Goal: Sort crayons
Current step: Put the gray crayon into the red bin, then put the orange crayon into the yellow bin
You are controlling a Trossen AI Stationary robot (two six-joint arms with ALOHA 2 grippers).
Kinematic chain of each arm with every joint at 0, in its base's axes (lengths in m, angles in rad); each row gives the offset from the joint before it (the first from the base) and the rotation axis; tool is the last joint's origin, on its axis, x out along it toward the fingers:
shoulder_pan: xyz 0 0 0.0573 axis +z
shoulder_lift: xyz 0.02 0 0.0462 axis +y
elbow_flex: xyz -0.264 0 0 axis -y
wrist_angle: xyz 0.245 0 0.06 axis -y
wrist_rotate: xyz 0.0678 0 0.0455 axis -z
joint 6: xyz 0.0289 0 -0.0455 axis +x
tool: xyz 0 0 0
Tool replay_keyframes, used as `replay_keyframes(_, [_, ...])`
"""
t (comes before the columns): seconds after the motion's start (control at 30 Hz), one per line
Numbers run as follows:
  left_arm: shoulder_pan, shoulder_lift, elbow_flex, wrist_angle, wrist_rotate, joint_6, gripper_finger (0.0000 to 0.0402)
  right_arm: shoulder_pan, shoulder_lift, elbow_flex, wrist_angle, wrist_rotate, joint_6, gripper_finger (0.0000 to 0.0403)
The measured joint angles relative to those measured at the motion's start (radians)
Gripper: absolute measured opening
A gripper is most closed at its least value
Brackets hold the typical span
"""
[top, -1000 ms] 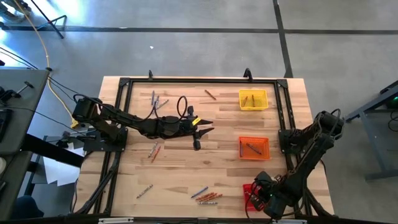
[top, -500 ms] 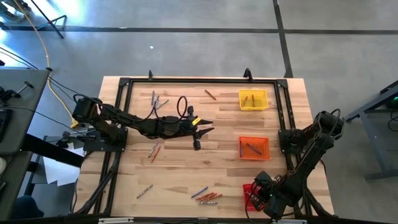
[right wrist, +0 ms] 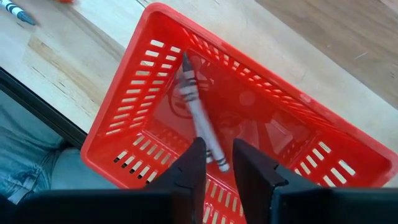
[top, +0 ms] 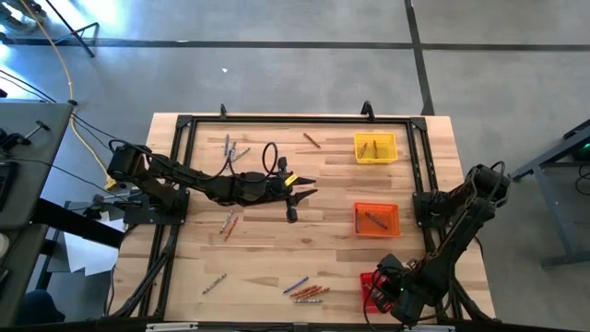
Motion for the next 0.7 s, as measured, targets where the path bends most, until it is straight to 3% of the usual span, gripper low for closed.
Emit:
replay_keyframes(0.4, [0.000, 0.000, 0.000, -0.064, -0.002, -0.001, 0.0103, 0.000, 0.000, 0.000, 0.000, -0.083, 0.026, 0.0094])
replay_keyframes(0.57, [0.003, -0.003, 0.000, -0.169, -0.079, -0.026, 0.0103, -0.011, -0.017, 0.000, 0.000, -0.044, -0.022, 0.0094])
replay_keyframes(0.7, [0.013, -0.023, 0.000, -0.299, -0.084, -0.070, 0.0103, -0.037, -0.074, 0.000, -0.002, 0.010, -0.070, 0.0094])
